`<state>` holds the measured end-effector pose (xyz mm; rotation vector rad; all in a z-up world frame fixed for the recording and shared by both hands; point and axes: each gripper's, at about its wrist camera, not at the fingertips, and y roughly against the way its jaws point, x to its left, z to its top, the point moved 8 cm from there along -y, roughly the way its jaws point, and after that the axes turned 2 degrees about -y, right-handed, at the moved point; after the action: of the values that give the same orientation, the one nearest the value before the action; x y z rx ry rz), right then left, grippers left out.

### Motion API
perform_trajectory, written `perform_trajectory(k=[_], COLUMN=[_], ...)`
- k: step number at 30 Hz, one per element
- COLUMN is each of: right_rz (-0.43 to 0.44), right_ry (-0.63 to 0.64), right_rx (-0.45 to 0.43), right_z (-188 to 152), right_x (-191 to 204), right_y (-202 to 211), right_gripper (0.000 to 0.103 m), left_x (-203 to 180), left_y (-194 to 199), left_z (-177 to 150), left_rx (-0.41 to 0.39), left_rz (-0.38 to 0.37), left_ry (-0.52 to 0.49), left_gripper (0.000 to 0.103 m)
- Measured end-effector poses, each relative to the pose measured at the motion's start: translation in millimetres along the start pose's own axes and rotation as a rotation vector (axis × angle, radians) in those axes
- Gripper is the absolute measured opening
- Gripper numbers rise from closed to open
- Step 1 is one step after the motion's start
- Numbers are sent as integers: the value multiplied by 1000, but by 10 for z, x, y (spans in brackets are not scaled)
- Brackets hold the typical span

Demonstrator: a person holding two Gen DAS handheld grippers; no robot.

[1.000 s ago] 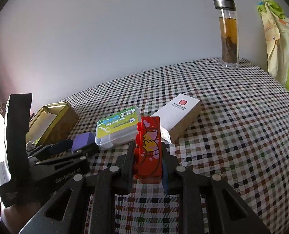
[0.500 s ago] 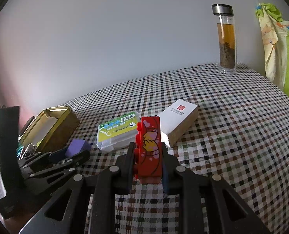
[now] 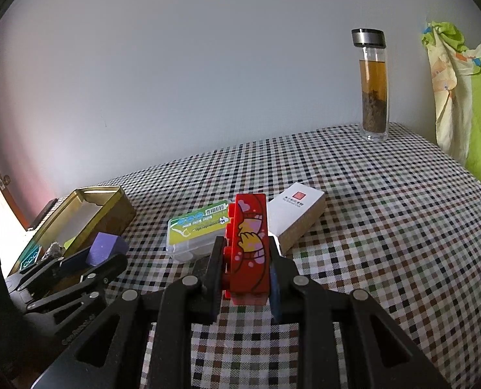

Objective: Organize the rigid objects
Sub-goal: 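Lift the purple cube with the left tool while the right tool lifts the red brick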

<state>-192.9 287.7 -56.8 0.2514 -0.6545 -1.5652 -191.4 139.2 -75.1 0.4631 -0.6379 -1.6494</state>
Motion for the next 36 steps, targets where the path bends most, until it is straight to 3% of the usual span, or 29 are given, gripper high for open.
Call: perform_trajectory(k=[14, 36], right_rz=[-14, 25], right_ry=[19, 37], right_rx=[-70, -160], right_z=[24, -26], right_x=[41, 154], right_y=[171, 458], right_gripper=[25, 25], left_x=[67, 189], left_y=[277, 496], left_z=[-10, -65], left_rx=[-101, -160], left_rz=[22, 37], left_ry=[19, 36], left_gripper=[39, 39])
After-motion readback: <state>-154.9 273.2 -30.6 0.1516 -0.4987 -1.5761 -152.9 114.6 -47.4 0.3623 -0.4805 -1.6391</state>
